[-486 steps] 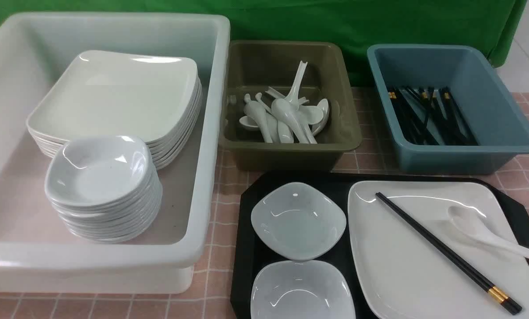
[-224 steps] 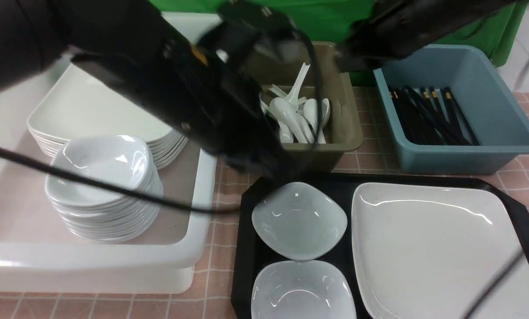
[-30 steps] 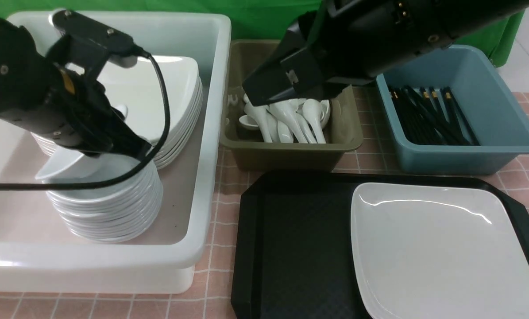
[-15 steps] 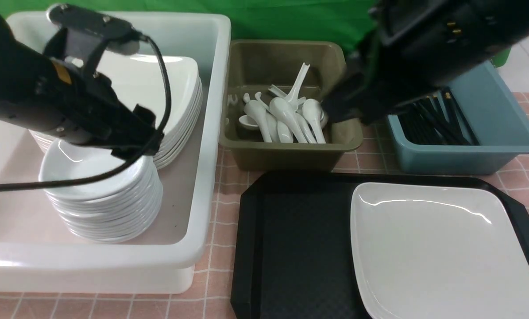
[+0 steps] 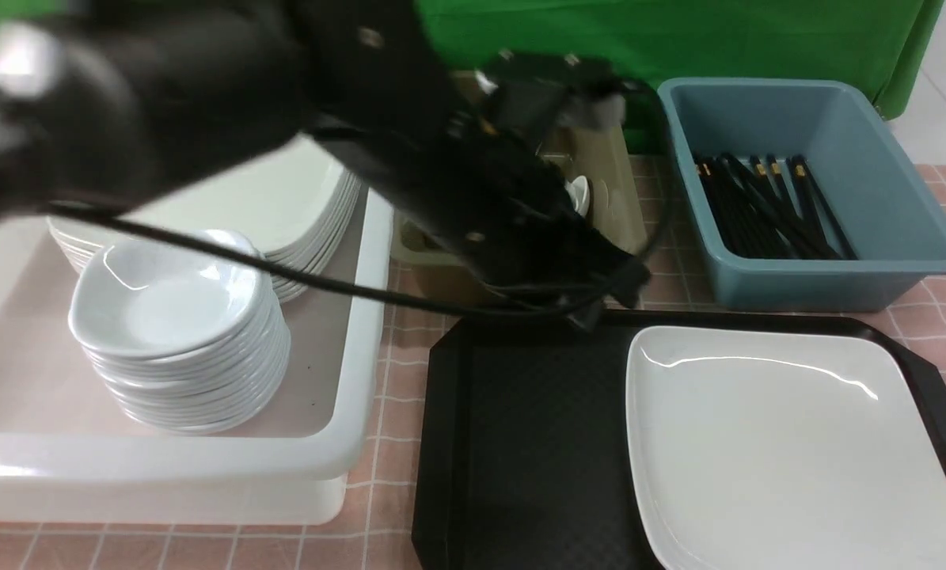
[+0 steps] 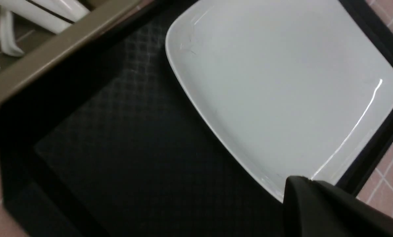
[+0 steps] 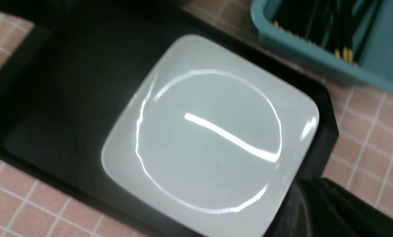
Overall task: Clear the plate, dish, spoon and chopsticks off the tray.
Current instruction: Use the left arm to grab a plate from the dinner plate
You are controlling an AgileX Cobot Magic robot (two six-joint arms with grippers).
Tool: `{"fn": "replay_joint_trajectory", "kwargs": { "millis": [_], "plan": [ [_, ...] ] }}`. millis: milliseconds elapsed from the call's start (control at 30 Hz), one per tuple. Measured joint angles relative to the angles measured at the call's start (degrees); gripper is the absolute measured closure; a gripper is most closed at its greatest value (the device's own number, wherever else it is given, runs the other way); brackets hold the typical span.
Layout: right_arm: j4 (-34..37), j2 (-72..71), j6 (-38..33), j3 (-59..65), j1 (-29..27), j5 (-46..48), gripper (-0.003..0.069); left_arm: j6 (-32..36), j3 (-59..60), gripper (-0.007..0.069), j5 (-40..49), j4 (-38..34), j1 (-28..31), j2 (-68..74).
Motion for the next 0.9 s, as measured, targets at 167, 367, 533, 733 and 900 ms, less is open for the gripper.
{"fn": "replay_joint_trajectory", "kwargs": {
  "millis": [167, 367, 533, 733, 900],
  "plan": [
    [0.2, -6.7, 0.1, 6.3, -0.9, -1.0, 0.0629, -1.0, -7.6, 0.0457, -0.4, 0.4, -0.1, 11.2],
    [0.4, -9.0, 0.9, 7.2, -0.9, -2.0, 0.0629, -1.1, -13.6, 0.0216, -4.4, 1.0, -0.1, 21.2],
    [0.5, -9.1, 1.2, 7.4, -1.1, -2.5, 0.0629, -0.8, -14.6, 0.0085, -10.3, -0.8, -0.1, 26.3],
    [0.5, -9.1, 1.3, 7.4, -1.1, -3.7, 0.0629, 1.7, -14.6, 0.0083, -14.0, -3.8, -0.1, 28.3],
    [0.5, -9.1, 1.3, 7.4, -1.1, -4.7, 0.0629, 2.7, -14.6, 0.0126, -15.9, -4.4, -0.8, 28.6]
  ]
}}
